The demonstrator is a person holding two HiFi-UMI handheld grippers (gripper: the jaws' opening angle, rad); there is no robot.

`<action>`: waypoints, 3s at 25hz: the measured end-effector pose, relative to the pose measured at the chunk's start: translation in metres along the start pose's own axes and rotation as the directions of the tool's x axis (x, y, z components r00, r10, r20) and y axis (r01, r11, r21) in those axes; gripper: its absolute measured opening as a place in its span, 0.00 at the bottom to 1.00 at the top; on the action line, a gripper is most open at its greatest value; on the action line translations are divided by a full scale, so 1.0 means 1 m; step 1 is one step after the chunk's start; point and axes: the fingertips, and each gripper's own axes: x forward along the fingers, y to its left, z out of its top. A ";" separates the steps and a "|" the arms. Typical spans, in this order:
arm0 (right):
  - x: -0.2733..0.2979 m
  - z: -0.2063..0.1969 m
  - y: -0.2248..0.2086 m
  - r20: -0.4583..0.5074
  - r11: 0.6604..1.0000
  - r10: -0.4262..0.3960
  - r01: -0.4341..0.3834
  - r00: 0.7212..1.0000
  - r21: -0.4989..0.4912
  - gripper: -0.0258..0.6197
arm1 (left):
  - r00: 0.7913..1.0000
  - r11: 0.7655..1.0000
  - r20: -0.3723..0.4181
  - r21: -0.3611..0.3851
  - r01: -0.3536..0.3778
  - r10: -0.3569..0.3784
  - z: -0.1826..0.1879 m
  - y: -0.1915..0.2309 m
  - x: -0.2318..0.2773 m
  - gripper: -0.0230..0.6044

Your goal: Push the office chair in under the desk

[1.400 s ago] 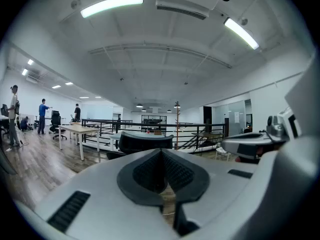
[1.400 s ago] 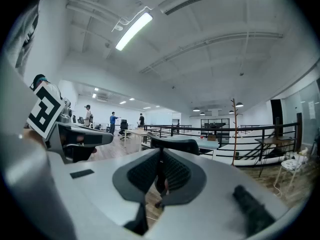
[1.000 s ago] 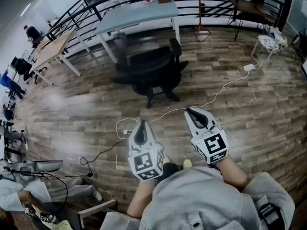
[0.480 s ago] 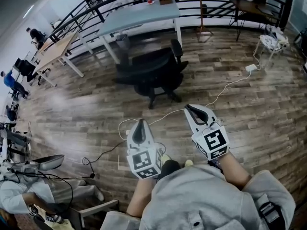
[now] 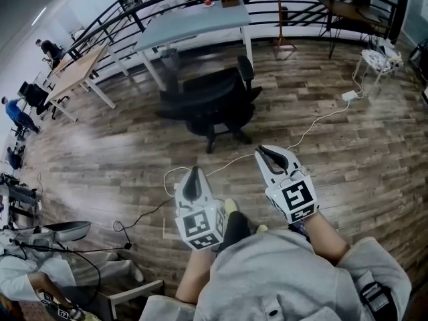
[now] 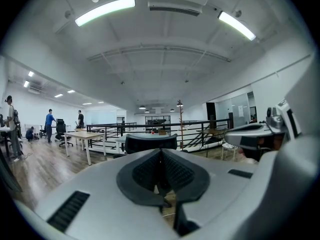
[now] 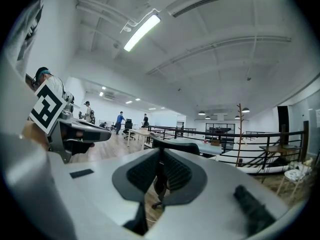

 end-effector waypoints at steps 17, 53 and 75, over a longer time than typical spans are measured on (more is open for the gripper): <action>0.059 -0.002 -0.003 -0.028 1.000 0.020 -0.021 0.999 -0.023 0.09 | 1.000 1.000 -0.021 0.017 -0.009 0.009 0.000 0.031 0.049 0.06; 0.210 -0.001 -0.051 -0.115 0.999 -0.022 0.018 0.993 -0.039 0.09 | 0.997 0.999 -0.069 -0.010 0.046 -0.047 0.004 0.104 0.204 0.06; 0.263 0.002 -0.059 -0.162 0.988 -0.136 0.121 0.977 -0.101 0.09 | 0.985 0.988 -0.074 -0.019 0.154 -0.155 -0.003 0.157 0.258 0.07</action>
